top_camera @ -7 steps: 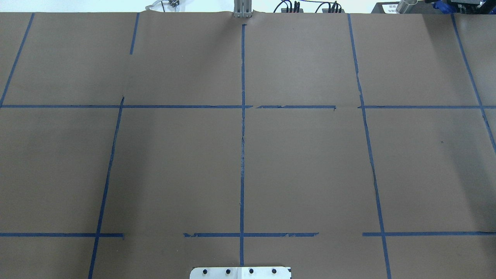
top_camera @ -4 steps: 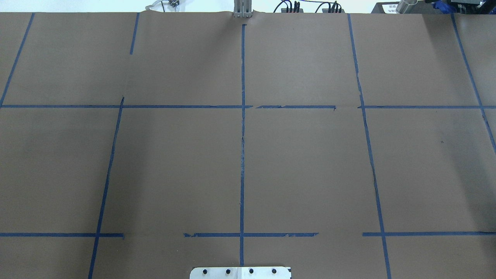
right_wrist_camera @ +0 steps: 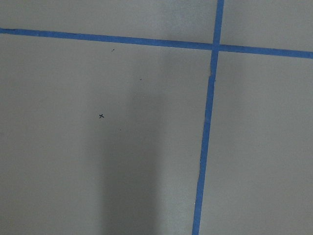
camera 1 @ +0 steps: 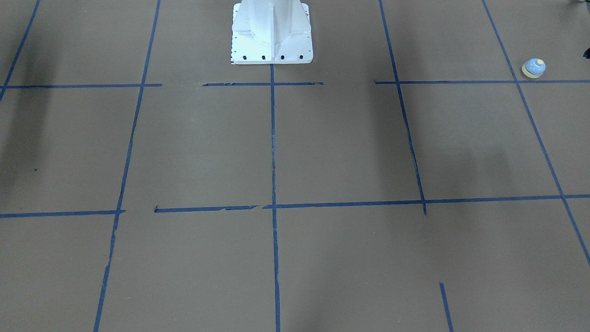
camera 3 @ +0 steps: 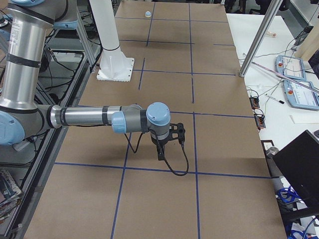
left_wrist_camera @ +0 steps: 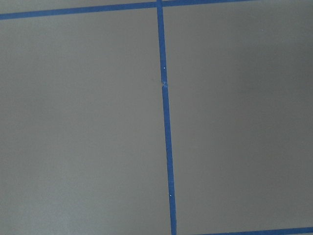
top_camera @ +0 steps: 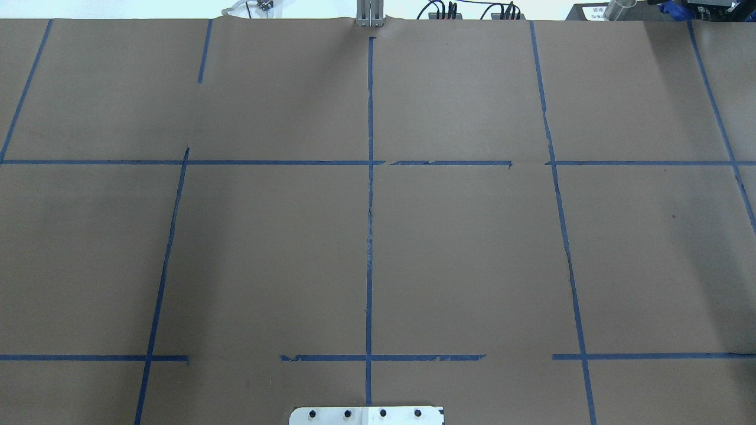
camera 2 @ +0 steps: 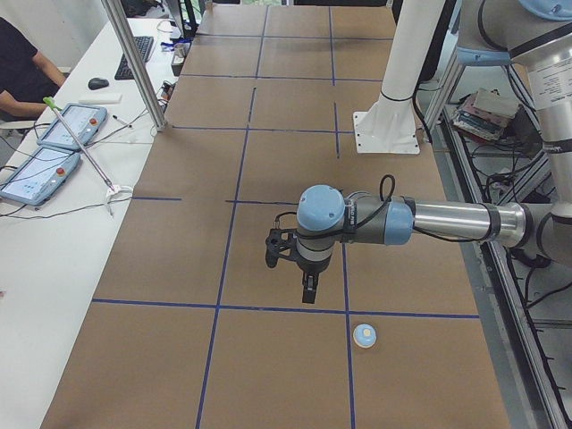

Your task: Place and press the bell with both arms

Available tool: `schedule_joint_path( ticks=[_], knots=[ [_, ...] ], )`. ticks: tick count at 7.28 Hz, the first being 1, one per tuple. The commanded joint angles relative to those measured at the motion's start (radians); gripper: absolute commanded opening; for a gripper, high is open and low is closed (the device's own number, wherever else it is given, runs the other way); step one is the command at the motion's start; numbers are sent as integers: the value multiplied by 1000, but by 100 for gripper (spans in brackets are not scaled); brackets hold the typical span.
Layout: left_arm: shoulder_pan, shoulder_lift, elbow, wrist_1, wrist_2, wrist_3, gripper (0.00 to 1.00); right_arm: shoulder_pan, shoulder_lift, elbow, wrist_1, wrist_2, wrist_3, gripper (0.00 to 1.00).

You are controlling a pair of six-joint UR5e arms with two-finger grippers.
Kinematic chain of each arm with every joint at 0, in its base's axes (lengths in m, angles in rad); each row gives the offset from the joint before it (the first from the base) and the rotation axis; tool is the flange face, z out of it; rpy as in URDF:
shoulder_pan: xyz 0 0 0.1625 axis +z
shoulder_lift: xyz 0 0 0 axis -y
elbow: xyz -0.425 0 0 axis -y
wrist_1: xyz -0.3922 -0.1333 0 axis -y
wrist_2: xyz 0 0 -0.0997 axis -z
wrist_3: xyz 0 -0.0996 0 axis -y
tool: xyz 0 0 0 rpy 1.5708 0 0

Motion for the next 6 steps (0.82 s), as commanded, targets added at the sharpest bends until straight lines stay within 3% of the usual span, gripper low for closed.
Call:
schedule_joint_path(
  ticks=[1,4,6],
  knots=[
    [4,-57,23,0,-3,-3,100,0,-9,5,-1,0,1,100],
    [48,-72,68,-1,-14,0,100,0,-20,4,1,-8,7,100],
    [204,-72,123,-3,-1,2,100,0,-17,1,2,-6,7,100]
  ],
)
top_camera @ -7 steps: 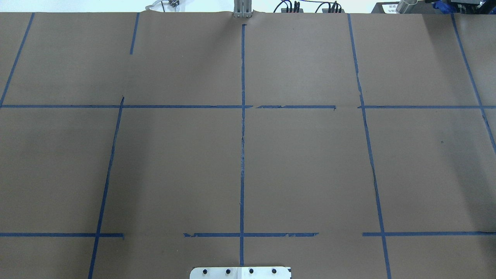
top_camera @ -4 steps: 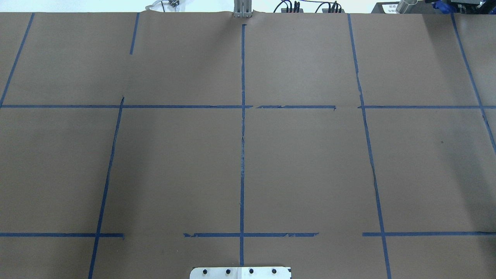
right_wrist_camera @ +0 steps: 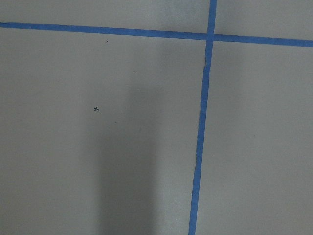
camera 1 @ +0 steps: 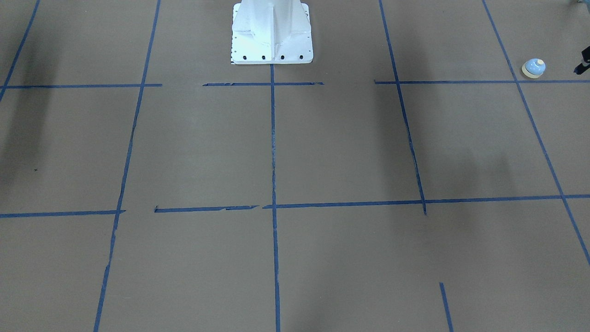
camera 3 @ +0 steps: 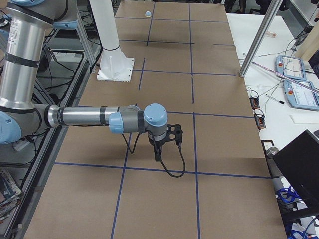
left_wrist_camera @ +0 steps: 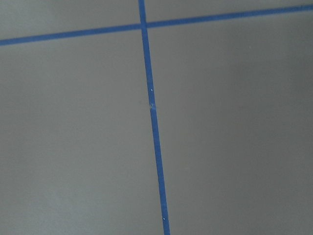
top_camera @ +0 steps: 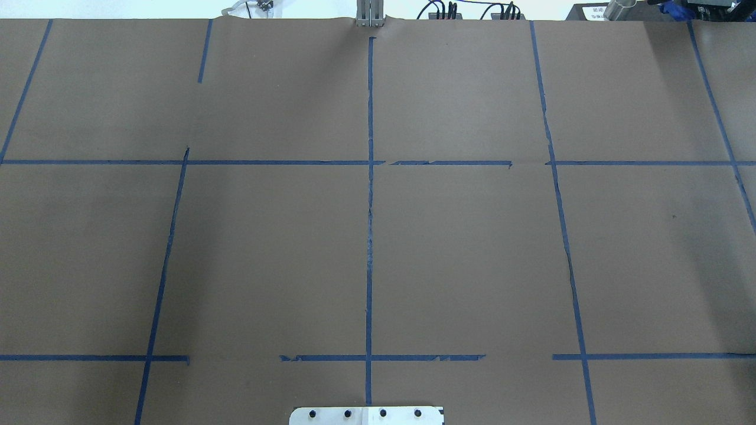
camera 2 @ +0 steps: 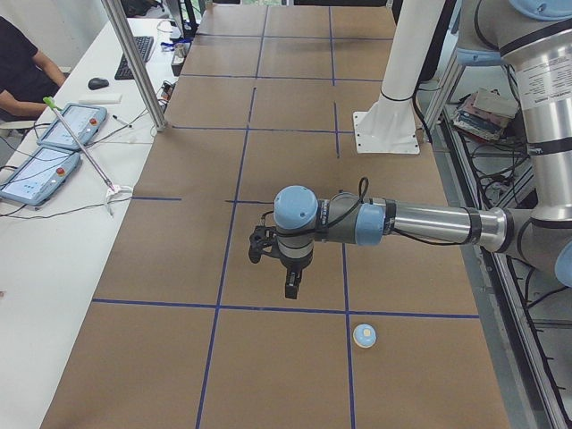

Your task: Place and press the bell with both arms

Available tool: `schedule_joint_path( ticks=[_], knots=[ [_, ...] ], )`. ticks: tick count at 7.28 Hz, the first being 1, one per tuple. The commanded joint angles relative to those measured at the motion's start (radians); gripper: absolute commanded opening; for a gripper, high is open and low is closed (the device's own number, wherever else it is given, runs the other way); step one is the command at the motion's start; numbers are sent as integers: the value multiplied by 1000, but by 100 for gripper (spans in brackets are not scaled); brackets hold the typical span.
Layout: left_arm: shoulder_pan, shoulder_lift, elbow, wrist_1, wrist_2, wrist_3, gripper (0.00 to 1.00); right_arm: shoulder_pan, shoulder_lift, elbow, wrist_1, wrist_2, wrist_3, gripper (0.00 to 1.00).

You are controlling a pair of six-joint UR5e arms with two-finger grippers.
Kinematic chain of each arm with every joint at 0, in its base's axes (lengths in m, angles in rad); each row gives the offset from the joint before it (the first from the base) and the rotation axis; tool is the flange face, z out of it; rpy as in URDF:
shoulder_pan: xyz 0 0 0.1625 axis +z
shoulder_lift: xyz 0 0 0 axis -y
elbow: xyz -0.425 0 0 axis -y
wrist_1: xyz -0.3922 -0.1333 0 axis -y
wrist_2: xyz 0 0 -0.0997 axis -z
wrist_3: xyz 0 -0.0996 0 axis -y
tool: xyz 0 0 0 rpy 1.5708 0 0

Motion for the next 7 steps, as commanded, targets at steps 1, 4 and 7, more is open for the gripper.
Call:
schedule_joint_path(
  ticks=[1,4,7],
  knots=[
    [83,1,83,-13,3,0,100,-2,2,-1,2,0,-3,100],
    [132,142,203,-371,17,-101,100,-2,3,-1,4,0,-13,100],
    [220,177,376,-635,51,-152,100,-3,5,0,4,0,-12,100]
  ],
)
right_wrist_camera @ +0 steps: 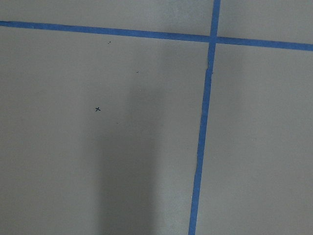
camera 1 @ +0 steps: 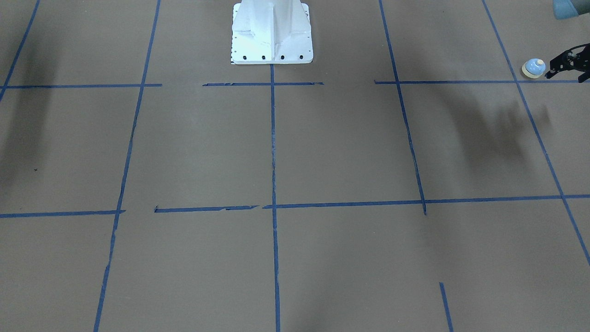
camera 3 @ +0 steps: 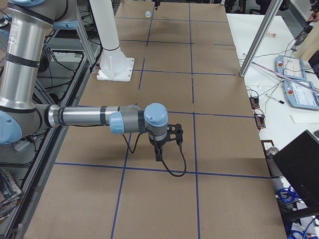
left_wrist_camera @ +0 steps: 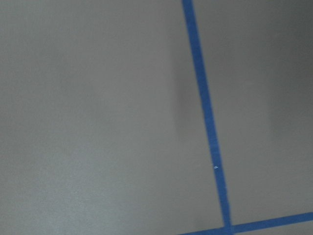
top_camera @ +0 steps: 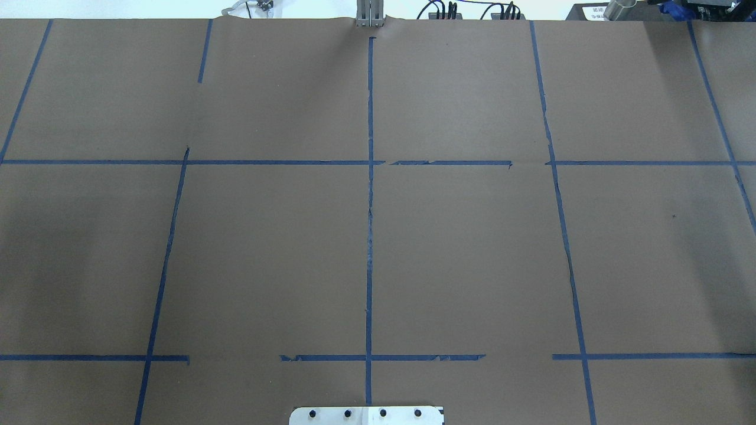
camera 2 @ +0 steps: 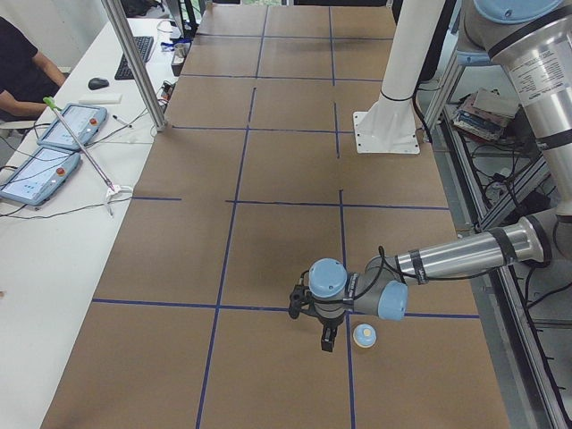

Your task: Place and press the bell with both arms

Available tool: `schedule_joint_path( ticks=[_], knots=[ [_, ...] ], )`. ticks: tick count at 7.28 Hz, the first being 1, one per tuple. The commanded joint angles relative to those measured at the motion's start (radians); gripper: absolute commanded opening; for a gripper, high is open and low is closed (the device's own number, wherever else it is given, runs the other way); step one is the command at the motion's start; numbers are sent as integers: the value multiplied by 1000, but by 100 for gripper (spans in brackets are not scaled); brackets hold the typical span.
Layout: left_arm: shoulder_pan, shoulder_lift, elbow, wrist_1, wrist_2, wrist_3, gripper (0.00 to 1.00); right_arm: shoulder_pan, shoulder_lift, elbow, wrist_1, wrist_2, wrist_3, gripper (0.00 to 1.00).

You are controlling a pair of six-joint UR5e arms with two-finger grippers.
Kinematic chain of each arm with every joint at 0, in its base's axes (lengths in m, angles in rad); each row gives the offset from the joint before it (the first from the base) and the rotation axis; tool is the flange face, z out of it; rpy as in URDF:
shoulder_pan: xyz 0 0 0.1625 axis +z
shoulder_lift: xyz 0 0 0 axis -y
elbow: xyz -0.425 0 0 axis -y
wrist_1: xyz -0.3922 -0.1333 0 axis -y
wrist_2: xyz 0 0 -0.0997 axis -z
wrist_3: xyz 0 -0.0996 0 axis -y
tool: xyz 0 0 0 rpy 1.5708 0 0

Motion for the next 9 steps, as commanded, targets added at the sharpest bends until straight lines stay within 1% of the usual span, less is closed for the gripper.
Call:
schedule_joint_path(
  ticks=[1,2,4,7,9],
  knots=[
    [103,26,47,-72,-7,-57,100,-1,0,2,-1,2,1,100],
    [128,29,49,-75,-54,-80,100,-1,0,2,-1,2,-1,100],
    [174,53,55,-80,-56,-83,100,-1,0,2,1,4,-1,100],
    [267,54,64,-80,-55,-127,100,-1,0,2,1,4,-1,100],
    [277,51,80,-81,-50,-126,100,-1,0,4,1,4,-1,100]
  ],
)
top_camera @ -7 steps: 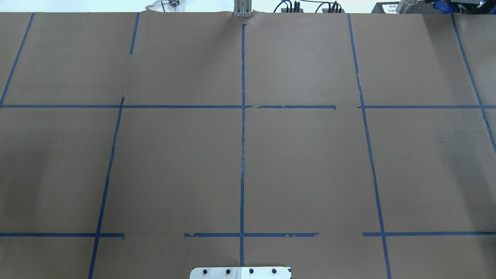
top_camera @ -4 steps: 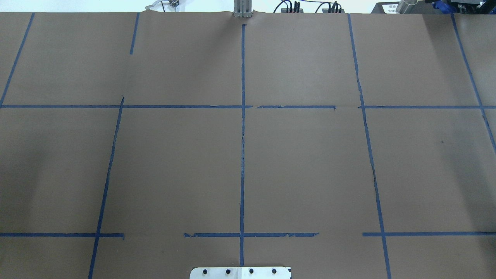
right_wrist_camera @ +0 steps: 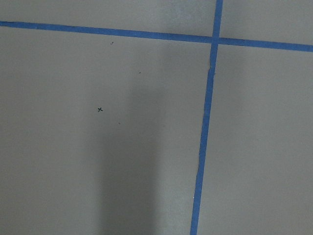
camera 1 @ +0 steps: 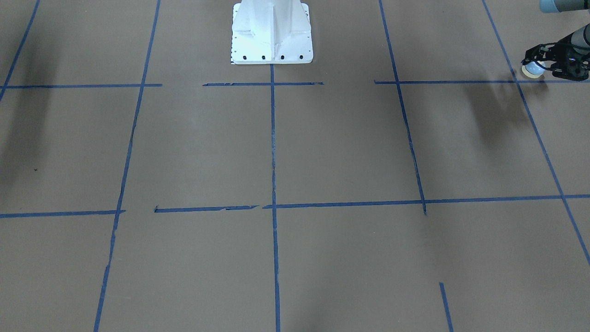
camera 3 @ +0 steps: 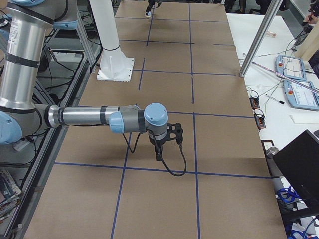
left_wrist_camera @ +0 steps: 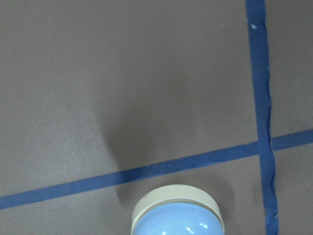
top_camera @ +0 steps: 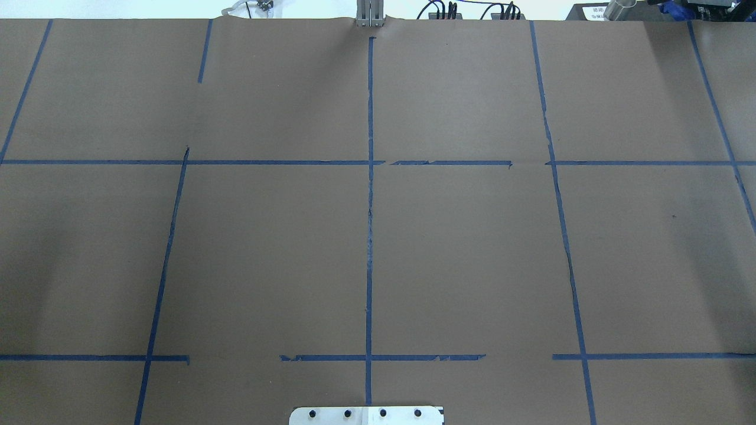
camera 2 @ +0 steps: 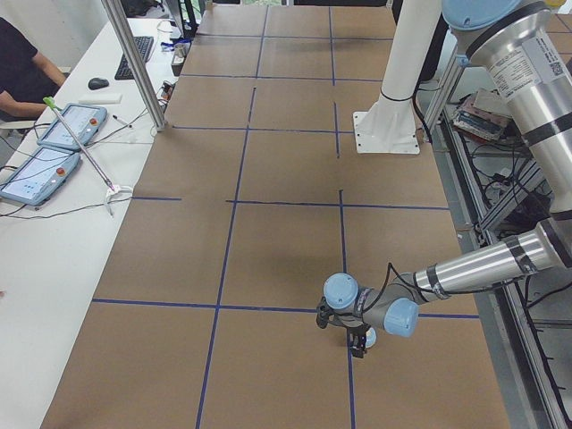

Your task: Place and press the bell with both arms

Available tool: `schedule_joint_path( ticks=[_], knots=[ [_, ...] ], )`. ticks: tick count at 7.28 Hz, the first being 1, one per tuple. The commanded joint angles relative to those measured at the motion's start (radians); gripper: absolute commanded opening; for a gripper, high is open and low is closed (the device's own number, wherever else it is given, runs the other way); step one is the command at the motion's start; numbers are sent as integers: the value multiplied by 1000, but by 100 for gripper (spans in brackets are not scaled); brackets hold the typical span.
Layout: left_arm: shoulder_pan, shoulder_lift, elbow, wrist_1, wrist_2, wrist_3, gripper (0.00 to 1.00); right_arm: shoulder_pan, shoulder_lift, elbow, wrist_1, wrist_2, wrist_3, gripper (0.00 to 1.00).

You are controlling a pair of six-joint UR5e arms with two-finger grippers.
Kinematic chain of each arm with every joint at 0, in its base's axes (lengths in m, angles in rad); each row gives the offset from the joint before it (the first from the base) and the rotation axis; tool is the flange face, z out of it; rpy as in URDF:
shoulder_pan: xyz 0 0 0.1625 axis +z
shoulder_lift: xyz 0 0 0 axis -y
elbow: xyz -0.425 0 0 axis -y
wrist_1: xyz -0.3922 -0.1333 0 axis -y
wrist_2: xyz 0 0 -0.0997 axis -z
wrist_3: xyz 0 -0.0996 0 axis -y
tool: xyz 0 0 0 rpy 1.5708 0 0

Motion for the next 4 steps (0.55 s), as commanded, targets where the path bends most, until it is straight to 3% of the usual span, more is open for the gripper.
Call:
schedule_joint_path(
  ticks=[1,4],
  knots=[
    [18,-2,8,-1,3,0,100,0,0,1,-2,0,2,100],
    [33,-12,9,-1,3,0,100,0,0,0,-2,0,0,100]
  ],
)
